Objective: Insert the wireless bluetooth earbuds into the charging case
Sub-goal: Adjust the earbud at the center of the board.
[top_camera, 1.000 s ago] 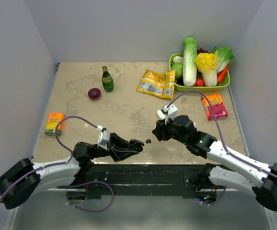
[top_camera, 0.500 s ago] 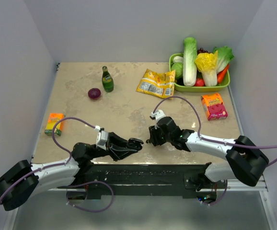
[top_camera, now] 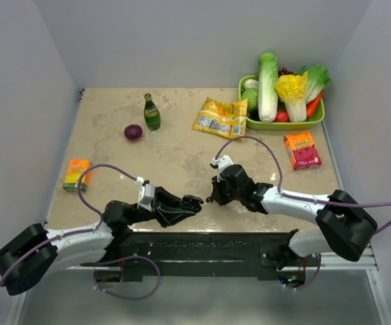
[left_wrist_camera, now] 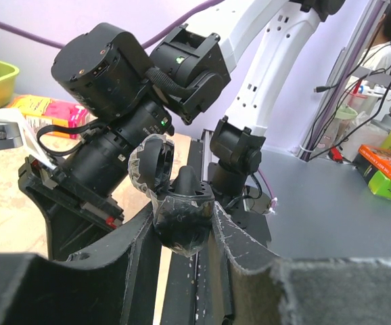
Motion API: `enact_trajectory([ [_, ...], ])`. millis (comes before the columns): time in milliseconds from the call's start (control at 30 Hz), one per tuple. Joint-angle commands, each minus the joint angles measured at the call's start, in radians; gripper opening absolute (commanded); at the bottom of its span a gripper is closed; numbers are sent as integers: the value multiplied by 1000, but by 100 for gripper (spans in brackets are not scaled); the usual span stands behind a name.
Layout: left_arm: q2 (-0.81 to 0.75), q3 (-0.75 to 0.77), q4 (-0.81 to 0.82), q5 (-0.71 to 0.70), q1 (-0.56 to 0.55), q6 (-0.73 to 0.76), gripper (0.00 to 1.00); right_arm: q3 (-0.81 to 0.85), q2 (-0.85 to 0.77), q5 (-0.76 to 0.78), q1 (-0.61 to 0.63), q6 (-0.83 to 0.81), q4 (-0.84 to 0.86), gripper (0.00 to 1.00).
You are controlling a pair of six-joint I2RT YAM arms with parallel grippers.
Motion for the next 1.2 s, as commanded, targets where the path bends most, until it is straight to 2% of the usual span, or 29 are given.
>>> enact_trajectory([
  [0, 30, -162, 549, -14, -6, 27, 0, -21, 5, -21, -2, 24, 40, 0],
  [367, 69, -170, 583, -5, -6, 19, 0, 5, 94, -27, 0, 75, -9, 0],
  [833, 61, -191, 602, -14, -8, 13, 0, 62, 184, 18, 0, 102, 26, 0],
  [1167, 41, -190, 567, -23, -8, 24, 0, 119, 233, 36, -106, 76, 45, 0],
])
